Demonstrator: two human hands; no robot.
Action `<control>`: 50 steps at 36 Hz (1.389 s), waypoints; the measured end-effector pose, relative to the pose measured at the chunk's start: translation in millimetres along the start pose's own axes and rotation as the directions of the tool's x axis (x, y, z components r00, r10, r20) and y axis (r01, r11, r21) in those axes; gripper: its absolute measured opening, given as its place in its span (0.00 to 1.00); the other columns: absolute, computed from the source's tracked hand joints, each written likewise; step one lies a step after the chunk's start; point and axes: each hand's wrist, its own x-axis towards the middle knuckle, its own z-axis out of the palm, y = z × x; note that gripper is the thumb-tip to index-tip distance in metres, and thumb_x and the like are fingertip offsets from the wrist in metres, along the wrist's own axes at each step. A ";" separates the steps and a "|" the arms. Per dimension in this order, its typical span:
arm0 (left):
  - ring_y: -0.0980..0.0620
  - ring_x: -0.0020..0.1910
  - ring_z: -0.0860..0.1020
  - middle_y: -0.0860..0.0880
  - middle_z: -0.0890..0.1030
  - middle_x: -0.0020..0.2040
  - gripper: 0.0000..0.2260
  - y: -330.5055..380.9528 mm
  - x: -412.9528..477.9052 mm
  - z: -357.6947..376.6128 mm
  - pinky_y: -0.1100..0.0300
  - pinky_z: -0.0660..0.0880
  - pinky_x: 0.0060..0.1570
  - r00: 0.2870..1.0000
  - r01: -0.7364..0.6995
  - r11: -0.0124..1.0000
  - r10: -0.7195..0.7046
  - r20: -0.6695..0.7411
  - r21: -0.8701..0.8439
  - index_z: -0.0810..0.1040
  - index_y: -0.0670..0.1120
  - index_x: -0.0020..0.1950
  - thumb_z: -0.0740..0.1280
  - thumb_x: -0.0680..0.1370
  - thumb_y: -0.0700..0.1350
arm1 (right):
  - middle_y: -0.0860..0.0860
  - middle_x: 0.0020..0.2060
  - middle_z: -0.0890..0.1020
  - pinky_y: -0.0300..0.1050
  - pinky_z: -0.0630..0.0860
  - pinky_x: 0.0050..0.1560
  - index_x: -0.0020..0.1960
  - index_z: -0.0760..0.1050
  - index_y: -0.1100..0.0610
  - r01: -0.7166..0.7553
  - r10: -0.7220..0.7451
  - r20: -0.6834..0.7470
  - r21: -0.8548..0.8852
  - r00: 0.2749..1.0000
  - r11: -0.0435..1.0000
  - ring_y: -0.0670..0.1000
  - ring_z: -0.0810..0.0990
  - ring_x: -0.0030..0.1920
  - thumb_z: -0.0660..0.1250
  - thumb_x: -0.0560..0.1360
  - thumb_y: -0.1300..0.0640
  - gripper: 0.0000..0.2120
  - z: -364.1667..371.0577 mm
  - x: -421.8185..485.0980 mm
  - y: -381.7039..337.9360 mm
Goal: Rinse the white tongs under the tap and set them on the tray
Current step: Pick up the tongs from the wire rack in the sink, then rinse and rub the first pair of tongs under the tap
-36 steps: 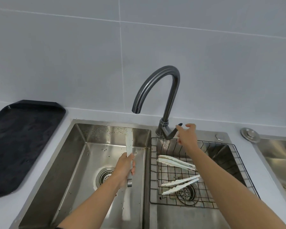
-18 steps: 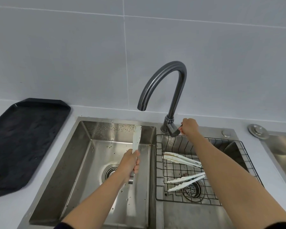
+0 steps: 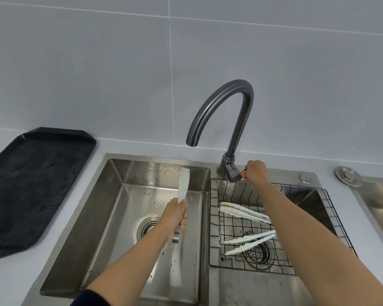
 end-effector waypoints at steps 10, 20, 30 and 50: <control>0.54 0.24 0.60 0.48 0.65 0.29 0.09 0.9 2.6 -1.5 0.65 0.60 0.18 1.000 0.013 0.999 -0.013 -0.004 -0.039 0.66 0.46 0.41 0.53 0.81 0.42 | 0.60 0.43 0.73 0.56 0.75 0.57 0.31 0.64 0.55 0.023 -0.023 -0.019 -0.013 1.000 1.000 0.55 0.73 0.45 0.55 0.76 0.66 0.16 0.8 -4.3 0.6; 0.54 0.23 0.60 0.49 0.65 0.29 0.09 1.8 2.3 -1.4 0.66 0.60 0.18 1.000 0.017 1.000 -0.017 0.006 -0.020 0.65 0.44 0.42 0.53 0.81 0.42 | 0.55 0.30 0.72 0.42 0.68 0.30 0.34 0.67 0.61 -0.023 0.021 0.013 0.127 1.000 0.992 0.51 0.70 0.28 0.52 0.78 0.64 0.14 0.2 -7.6 -0.5; 0.54 0.23 0.61 0.48 0.66 0.29 0.10 2.1 7.2 2.9 0.68 0.60 0.17 0.999 0.045 0.999 -0.045 0.029 -0.003 0.66 0.44 0.41 0.53 0.81 0.43 | 0.56 0.39 0.76 0.39 0.64 0.28 0.68 0.62 0.60 0.282 -0.283 0.052 0.021 0.958 0.959 0.48 0.70 0.30 0.51 0.79 0.65 0.17 15.6 -62.4 -11.1; 0.56 0.16 0.61 0.47 0.67 0.26 0.11 3.1 21.0 6.0 0.68 0.58 0.17 0.996 0.068 0.997 -0.069 0.062 0.028 0.65 0.44 0.36 0.52 0.78 0.36 | 0.48 0.77 0.53 0.38 0.44 0.73 0.76 0.53 0.56 0.333 -0.131 0.764 -0.115 0.632 0.936 0.44 0.50 0.76 0.52 0.82 0.55 0.23 76.0 -99.4 19.4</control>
